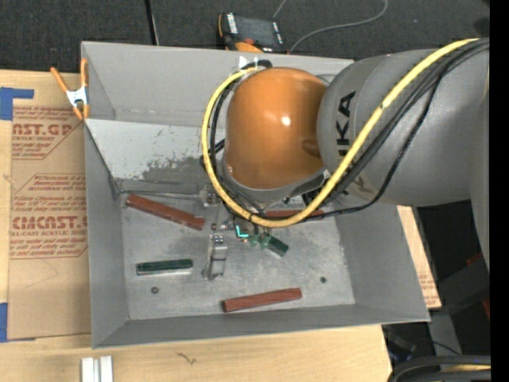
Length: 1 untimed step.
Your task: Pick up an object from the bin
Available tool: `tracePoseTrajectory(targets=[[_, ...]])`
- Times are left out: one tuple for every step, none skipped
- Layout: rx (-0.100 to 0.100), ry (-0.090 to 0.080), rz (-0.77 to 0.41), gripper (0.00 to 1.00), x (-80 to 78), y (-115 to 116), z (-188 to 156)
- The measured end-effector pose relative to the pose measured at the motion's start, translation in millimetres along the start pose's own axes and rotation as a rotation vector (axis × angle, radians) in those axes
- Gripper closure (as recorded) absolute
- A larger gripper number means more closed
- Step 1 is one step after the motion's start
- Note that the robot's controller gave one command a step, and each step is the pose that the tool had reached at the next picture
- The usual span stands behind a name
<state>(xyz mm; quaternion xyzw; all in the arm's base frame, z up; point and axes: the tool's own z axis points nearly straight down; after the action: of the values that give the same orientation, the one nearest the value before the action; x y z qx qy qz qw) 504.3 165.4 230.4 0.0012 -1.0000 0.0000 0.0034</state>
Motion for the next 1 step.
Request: tracePoseTrajectory(targets=[[-0.001,-0.004,-0.032,0.0,13.9,44.0,164.9]])
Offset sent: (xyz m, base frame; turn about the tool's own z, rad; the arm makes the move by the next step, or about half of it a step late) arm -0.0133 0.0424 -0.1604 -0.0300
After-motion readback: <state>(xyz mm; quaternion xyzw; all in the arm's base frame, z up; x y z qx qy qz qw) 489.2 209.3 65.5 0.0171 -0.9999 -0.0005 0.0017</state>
